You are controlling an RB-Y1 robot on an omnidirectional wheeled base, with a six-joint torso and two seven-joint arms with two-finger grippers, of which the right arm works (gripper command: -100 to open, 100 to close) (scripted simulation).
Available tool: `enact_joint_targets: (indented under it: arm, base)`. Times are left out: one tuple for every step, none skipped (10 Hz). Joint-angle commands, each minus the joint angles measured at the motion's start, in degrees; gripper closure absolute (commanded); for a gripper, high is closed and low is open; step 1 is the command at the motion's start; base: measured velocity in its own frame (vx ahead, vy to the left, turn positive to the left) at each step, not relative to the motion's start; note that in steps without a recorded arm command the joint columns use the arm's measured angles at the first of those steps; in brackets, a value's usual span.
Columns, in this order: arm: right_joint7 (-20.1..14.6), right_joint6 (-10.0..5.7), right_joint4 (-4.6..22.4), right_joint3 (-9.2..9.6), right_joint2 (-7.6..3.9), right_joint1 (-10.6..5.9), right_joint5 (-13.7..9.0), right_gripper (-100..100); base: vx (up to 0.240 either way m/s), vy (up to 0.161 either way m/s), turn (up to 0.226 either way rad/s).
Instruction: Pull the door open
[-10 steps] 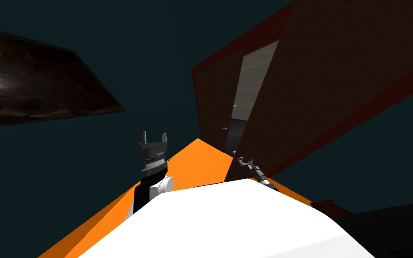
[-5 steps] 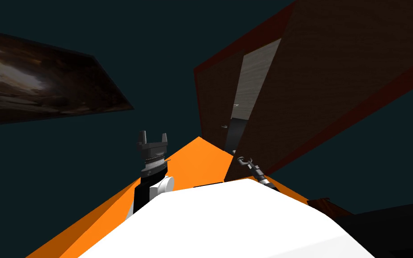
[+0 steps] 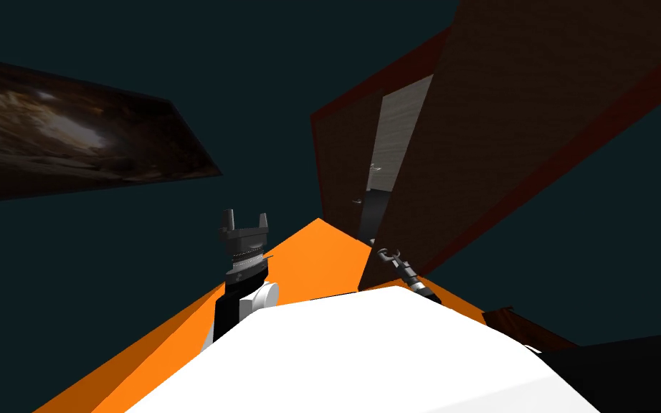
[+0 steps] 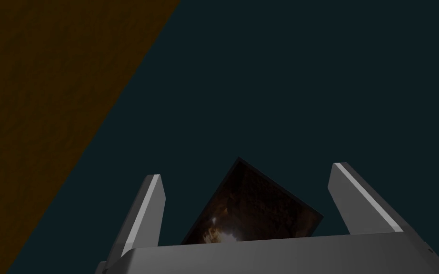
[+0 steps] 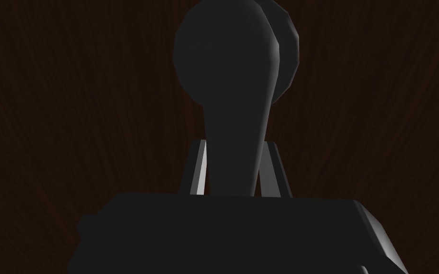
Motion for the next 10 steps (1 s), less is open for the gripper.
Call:
enact_joint_targets:
  arm:
    - [0.4,0.48,0.4,2.06,0.86,-1.53,0.0,100]
    - [0.4,0.48,0.4,2.06,0.86,-1.53,0.0,100]
    - [0.6,0.96,0.7,3.15,0.99,-2.64,-0.3,100]
    - [0.6,0.96,0.7,3.15,0.99,-2.64,-0.3,100]
    - [0.8,1.46,1.0,4.26,1.11,-3.75,-0.6,100]
    - [0.9,1.70,1.1,4.82,1.17,-4.31,-0.7,100]
    - [0.9,1.70,1.1,4.82,1.17,-4.31,-0.7,100]
    - [0.9,1.70,1.7,4.82,1.17,-4.31,-0.7,100]
    - [0.9,1.70,2.3,4.82,1.17,-4.31,-0.7,100]
    - [0.9,1.70,1.1,4.82,1.17,-4.31,-0.7,100]
  base:
    - [-0.142,-0.042,0.028]
    - [-0.096,-0.021,0.024]
    - [-0.107,-0.029,-0.005]
    - [-0.085,-0.019,0.025]
    - [-0.073,-0.029,0.007]
    - [-0.109,-0.056,0.029]
    - [-0.087,-0.032,0.028]
    - [-0.038,-0.006,-0.009]
    - [-0.014,0.007,-0.016]
    - [-0.005,0.010,-0.012]
